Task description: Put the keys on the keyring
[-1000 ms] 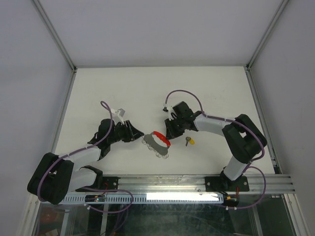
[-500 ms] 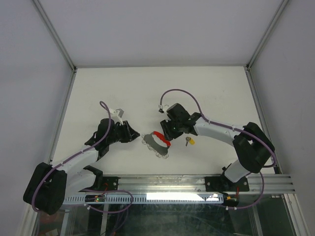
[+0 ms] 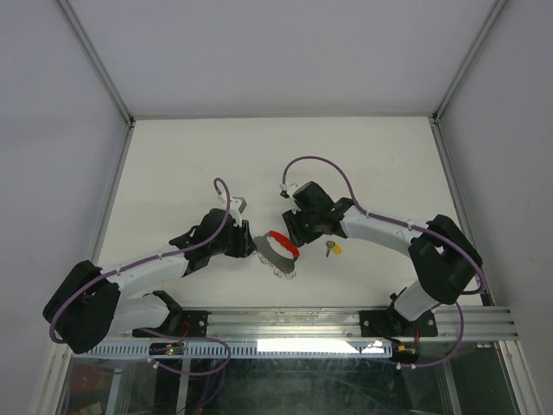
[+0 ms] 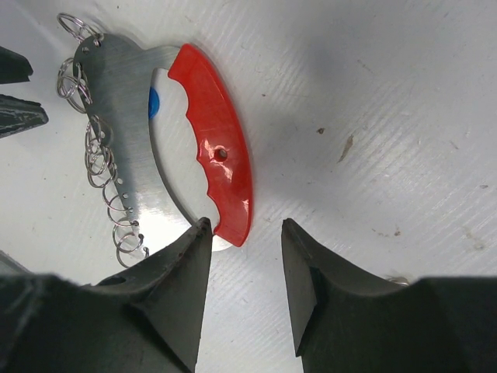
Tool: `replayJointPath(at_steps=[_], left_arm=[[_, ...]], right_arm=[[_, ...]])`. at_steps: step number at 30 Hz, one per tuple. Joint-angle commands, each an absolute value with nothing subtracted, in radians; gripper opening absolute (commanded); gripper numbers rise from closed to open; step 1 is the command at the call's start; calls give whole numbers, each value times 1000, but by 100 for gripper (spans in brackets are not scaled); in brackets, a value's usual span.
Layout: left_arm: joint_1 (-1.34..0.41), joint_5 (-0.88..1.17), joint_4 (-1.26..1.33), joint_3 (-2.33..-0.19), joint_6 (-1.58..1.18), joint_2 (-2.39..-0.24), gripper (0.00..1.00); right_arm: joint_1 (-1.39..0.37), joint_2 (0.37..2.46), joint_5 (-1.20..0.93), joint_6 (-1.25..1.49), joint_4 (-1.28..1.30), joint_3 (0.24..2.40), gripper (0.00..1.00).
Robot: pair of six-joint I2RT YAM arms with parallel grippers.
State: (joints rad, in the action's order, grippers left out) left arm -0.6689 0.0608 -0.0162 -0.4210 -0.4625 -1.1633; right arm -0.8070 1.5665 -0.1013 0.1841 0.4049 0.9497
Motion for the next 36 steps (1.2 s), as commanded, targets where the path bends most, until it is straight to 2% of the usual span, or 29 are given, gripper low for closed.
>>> replayJointPath(at_steps=[1,6,18,31,33,36], left_arm=[[-705,-43,-44,-495,-375,-1190,30],[-735,-109,-90,-530,-335,-1222,30],[-807,-110,-79,-546,-289,-1275,33],[-827,-177,-93,-587,-264,-1342,31],[-830,-180,-92,-592,-260,-1352,30],[-839,-185,-92,-599,-256,-1373,21]], right_arm=[[-808,1525,-98,199,380,949,44],[-810,1531,-108,200,381,949,44],[-816,1547,-125,201,384,954,44],[-822,1543,-127,200,388,946,44],[-822,1543,-129,201,388,943,44],[-821,1544,-129,201,387,942,45]])
